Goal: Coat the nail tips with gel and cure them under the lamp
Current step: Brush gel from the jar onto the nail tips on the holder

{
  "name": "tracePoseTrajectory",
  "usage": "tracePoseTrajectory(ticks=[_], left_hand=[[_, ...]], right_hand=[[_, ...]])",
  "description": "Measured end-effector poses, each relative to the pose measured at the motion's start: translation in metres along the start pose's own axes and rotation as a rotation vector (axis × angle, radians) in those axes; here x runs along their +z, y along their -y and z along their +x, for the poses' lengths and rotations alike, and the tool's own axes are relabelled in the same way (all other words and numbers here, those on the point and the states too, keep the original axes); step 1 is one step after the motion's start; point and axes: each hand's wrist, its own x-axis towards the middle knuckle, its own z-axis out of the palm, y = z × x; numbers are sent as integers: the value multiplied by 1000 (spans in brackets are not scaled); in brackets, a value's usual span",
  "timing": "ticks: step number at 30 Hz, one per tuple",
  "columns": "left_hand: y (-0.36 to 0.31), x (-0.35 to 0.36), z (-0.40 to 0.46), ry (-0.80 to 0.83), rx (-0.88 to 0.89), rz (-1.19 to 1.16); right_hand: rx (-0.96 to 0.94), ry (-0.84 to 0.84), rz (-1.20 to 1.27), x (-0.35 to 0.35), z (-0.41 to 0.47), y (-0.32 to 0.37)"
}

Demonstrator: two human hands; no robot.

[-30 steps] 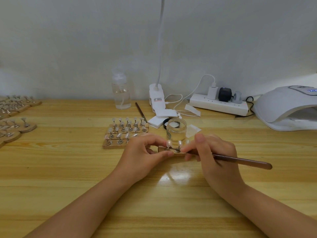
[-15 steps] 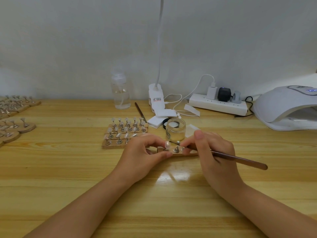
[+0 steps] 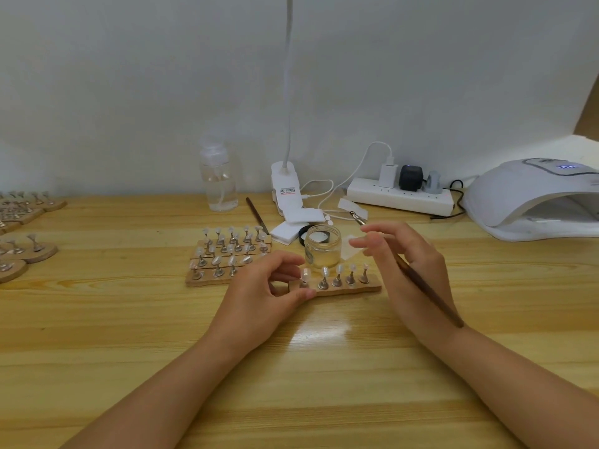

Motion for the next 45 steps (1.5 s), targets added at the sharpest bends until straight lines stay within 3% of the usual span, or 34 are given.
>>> tracePoseTrajectory(ticks=[6, 12, 25, 30, 36, 42, 45], left_hand=[[2, 1, -1, 6, 12, 42], [4, 2, -1, 9, 27, 83], [-2, 3, -8, -41, 58, 295], [-8, 2, -12, -159, 183, 477], [-14, 7, -11, -144, 449, 413], [-11, 7, -8, -61, 413, 180], [-11, 6, -7, -100, 394, 77]], right_hand=[[-151, 155, -272, 3, -1, -9], [-177, 210, -290, 5, -2, -12], [-295, 168, -262, 8, -6, -5], [-295, 89, -183, 8, -7, -2], [-322, 24, -157, 9, -9, 2], [-347, 60, -52, 11, -12, 8], [-384, 76, -47, 12, -12, 9]])
